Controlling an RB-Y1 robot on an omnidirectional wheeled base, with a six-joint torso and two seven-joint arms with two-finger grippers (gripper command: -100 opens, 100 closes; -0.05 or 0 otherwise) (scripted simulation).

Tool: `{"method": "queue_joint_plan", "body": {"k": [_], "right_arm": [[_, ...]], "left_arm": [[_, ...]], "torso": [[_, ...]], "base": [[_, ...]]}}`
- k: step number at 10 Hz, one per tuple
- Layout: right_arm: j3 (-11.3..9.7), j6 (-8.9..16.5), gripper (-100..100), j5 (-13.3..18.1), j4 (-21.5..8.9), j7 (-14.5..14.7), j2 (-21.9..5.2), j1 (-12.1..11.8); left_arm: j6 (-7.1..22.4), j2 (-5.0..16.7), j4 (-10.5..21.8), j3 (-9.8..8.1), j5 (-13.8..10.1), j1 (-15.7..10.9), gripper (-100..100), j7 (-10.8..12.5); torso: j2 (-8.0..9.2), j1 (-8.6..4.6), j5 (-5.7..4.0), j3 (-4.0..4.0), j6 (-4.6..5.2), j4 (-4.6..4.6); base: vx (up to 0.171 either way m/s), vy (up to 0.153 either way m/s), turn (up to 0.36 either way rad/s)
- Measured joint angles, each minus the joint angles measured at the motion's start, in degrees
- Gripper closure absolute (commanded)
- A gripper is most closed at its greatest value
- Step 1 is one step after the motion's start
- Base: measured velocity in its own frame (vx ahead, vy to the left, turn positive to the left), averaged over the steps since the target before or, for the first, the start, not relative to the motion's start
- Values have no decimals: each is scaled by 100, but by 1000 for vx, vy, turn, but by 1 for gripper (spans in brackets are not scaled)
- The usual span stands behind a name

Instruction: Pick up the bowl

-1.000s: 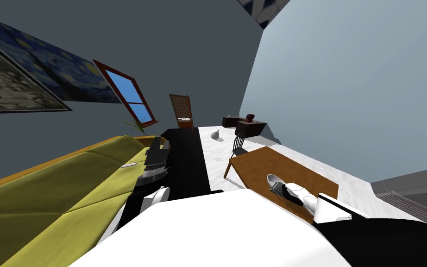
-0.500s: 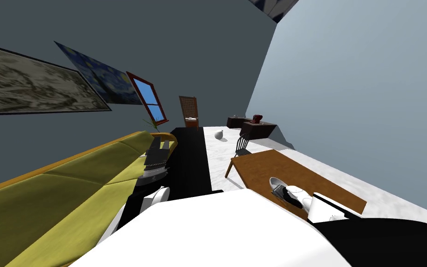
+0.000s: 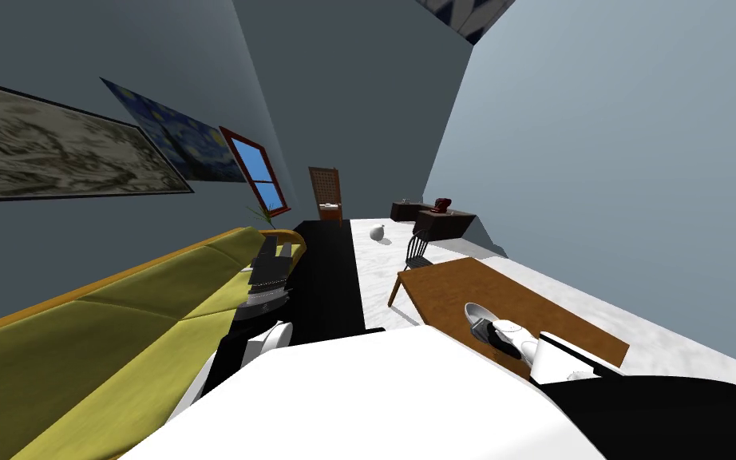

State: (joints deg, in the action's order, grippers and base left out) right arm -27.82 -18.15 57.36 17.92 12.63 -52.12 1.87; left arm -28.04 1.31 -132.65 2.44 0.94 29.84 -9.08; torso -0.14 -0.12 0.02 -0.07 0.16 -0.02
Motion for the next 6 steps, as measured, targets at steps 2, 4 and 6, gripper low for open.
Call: {"method": "queue_joint_plan", "body": {"k": [2,4,6], "right_arm": [[-58,30,100,37,158,-84,-57,-58],[-84,47,100,75,290,-148,-125,-112],[56,-99,100,41,184,196,-115,-29]], "left_arm": [[0,0,0,0,0,1,0,0],[0,0,0,0,0,1,0,0],[0,0,0,0,0,1,0,0]], "torso": [[-6,6,6,-4,10,-3],[-22,23,11,-12,-5,-3],[-22,26,16,-12,-2,-4]], "base": [[59,20,-207],[59,32,-80],[54,25,-106]]}}
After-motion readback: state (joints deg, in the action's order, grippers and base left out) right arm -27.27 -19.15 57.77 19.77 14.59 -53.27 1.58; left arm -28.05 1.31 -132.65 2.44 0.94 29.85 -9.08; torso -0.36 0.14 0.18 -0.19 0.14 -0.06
